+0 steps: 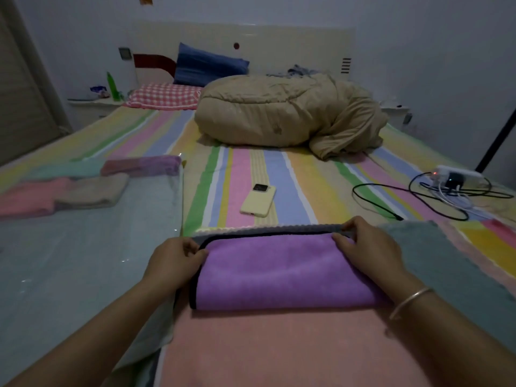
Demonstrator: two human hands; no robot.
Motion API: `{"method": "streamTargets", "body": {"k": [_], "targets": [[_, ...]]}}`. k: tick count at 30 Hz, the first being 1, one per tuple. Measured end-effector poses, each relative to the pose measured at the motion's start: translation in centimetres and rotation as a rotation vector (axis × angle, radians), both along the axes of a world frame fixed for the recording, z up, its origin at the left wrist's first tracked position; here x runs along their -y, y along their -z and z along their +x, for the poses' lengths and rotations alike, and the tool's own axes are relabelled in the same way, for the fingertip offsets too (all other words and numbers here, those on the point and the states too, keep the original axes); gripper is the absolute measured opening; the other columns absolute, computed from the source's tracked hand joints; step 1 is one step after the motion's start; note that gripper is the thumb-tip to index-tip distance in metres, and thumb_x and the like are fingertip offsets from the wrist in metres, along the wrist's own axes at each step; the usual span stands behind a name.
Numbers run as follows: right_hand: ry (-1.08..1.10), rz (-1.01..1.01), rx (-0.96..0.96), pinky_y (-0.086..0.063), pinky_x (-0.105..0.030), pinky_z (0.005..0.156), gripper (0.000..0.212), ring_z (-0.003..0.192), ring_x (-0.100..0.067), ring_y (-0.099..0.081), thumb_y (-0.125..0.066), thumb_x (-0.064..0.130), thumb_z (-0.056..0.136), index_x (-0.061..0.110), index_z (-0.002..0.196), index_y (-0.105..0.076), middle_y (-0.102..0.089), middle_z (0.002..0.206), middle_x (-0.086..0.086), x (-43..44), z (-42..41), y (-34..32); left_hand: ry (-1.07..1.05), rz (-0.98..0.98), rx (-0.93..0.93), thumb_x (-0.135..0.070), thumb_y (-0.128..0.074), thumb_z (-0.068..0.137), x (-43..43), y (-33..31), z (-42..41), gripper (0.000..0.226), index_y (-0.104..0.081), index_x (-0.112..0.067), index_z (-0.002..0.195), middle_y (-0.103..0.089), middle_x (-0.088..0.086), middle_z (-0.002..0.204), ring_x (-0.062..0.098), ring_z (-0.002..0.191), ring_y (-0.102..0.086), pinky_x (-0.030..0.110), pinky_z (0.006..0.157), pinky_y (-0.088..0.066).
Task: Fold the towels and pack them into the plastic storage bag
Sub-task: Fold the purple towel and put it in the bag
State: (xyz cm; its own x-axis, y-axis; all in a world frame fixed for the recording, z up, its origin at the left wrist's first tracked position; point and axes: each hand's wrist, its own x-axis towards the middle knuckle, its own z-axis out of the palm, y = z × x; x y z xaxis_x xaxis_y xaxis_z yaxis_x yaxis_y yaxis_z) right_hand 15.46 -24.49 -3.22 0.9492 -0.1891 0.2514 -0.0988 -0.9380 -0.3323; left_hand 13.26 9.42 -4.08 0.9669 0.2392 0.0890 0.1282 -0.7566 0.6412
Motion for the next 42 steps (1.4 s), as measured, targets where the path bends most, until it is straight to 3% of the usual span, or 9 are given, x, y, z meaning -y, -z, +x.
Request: {"method": "streamTargets", "body": {"k": [8,13,17,20,23,26,31,36,42], "targets": [[0.195,-0.005,-0.189,-0.046,-0.037,0.081,0.067,0.104,-0.03,-0.06,-0.042,0.076,0.079,0.02,0.115,-0.05,-0.063,0.114,-0.006,1.1,-4.3,-0.3,0.081,0.406,0.366,-0.021,-0.062,0.082,2.9,-2.8,-1.7,0.024,-0.06,-0.02,0.106,-0.06,0.003,0.106,0.028,0.098,-0.058,0.038,0.073,-0.047],[0.177,0.013,-0.325,-0.047,-0.034,0.068,0.063,0.08,-0.027,-0.062,-0.037,0.084,0.07,0.022,0.067,-0.043,-0.064,0.08,-0.004,2.0,-6.4,-0.6,0.491,0.407,0.405,-0.034,-0.041,0.086,9.4,-2.4,-2.5,0.038,-0.063,-0.017,0.113,-0.062,0.007,0.12,0.03,0.108,-0.058,0.04,0.093,-0.045],[0.162,0.167,-0.326,-0.035,-0.031,0.054,0.055,0.06,-0.022,-0.052,-0.057,0.067,0.075,0.018,0.056,-0.041,-0.049,0.056,-0.001,1.8,-7.5,-1.4,0.528,0.666,0.047,-0.062,0.001,0.086,11.9,1.3,-3.2,0.077,-0.007,-0.024,0.153,0.002,0.005,0.161,0.022,0.148,0.002,0.046,0.118,0.001],[0.134,0.497,-0.189,-0.036,-0.031,0.057,0.034,0.059,-0.021,-0.05,-0.069,0.036,0.079,0.014,0.062,-0.051,-0.052,0.058,-0.003,0.8,-8.1,-1.7,0.481,0.644,0.116,-0.065,0.004,0.083,11.8,3.9,-3.4,0.083,-0.012,-0.023,0.153,-0.003,0.007,0.159,0.026,0.148,-0.005,0.047,0.115,0.0],[0.087,0.665,0.004,-0.04,-0.026,0.058,0.005,0.071,-0.017,-0.056,-0.067,0.017,0.079,0.016,0.08,-0.062,-0.063,0.072,0.002,-2.0,-8.4,-2.4,0.502,0.52,0.239,-0.062,-0.005,0.088,11.5,3.6,-3.5,0.077,-0.029,-0.021,0.149,-0.016,0.005,0.158,0.023,0.146,-0.017,0.044,0.116,-0.004],[0.029,0.593,0.18,-0.049,-0.032,0.073,0.024,0.084,-0.019,-0.063,-0.069,0.022,0.076,0.023,0.1,-0.066,-0.07,0.092,0.002,-6.4,-9.1,-3.6,0.47,0.012,0.358,-0.047,-0.021,0.09,10.4,2.0,-4.1,0.058,-0.052,-0.021,0.133,-0.048,0.001,0.144,0.016,0.131,-0.044,0.035,0.111,-0.029],[-0.313,0.263,0.247,-0.043,-0.028,0.073,0.032,0.093,-0.017,-0.061,-0.055,0.033,0.076,0.029,0.106,-0.064,-0.068,0.101,0.008,-14.6,-10.7,-3.9,0.046,-0.927,-0.008,-0.027,-0.029,0.103,5.9,-2.6,-3.0,0.032,-0.057,-0.015,0.093,-0.07,0.003,0.076,0.015,0.052,-0.063,0.027,0.05,-0.05],[-0.497,0.281,0.062,-0.041,-0.024,0.092,0.04,0.112,-0.006,-0.052,-0.05,0.048,0.085,0.034,0.119,-0.062,-0.062,0.118,0.015,-17.0,-11.7,-1.8,0.046,-0.694,-0.066,-0.024,-0.056,0.093,1.6,-2.3,-2.9,0.017,-0.064,-0.014,0.104,-0.065,-0.001,0.074,0.008,0.062,-0.058,0.019,0.053,-0.045],[-0.04,0.338,0.026,-0.044,-0.033,0.087,0.041,0.108,-0.021,-0.056,-0.052,0.046,0.09,0.026,0.125,-0.048,-0.056,0.12,0.003,-13.3,-9.6,-2.0,0.139,-0.509,0.001,-0.004,-0.075,0.076,1.5,-1.5,-3.6,0.068,-0.045,-0.018,0.135,-0.057,0.003,0.117,0.017,0.098,-0.057,0.026,0.083,-0.048]]}}
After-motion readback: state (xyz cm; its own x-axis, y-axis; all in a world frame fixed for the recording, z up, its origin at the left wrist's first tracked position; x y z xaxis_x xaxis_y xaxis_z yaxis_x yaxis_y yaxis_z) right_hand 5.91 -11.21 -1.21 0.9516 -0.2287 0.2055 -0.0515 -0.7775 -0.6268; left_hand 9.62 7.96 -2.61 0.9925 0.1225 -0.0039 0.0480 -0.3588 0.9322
